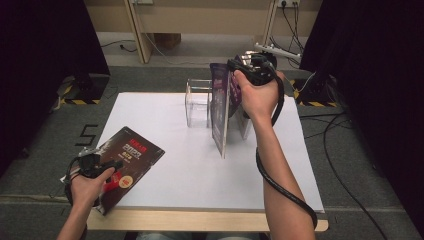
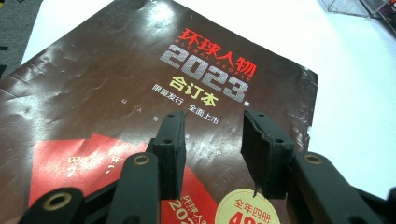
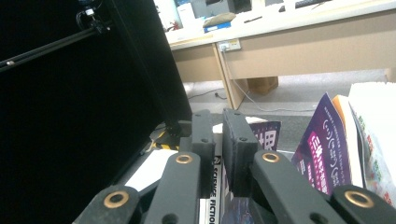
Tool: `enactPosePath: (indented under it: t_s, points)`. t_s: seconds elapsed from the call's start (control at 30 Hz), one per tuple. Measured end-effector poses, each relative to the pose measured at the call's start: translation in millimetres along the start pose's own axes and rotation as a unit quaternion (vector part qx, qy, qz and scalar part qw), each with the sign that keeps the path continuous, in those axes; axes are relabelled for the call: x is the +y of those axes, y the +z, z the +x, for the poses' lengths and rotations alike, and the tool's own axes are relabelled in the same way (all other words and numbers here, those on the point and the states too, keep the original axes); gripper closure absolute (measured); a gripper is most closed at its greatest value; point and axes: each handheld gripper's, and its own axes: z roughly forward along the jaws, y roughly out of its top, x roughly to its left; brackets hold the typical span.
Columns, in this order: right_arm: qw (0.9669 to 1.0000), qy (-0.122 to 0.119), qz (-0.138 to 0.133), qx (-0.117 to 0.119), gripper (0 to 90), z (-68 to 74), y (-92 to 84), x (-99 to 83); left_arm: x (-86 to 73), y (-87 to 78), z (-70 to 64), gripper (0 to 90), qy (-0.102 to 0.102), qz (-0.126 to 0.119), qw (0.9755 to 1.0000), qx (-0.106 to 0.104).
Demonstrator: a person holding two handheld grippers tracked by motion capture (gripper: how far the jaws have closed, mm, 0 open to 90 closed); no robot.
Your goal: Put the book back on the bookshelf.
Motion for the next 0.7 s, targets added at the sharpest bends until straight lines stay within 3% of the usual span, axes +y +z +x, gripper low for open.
enactPosePath:
  t_s: [0.43, 0.7]
  points:
    - [0.9998, 0.004, -0.009, -0.016, 84.3, -2.8, 13.9, 11.5, -0.1, 0.1, 0.8, 59.2, 0.001, 0.002, 1.0, 0.001]
    - [0.9993, 0.012, -0.012, -0.034, 84.3, -12.1, 27.0, 18.5, -0.3, 0.4, 1.3, 59.3, 0.002, 0.003, 1.0, 0.0]
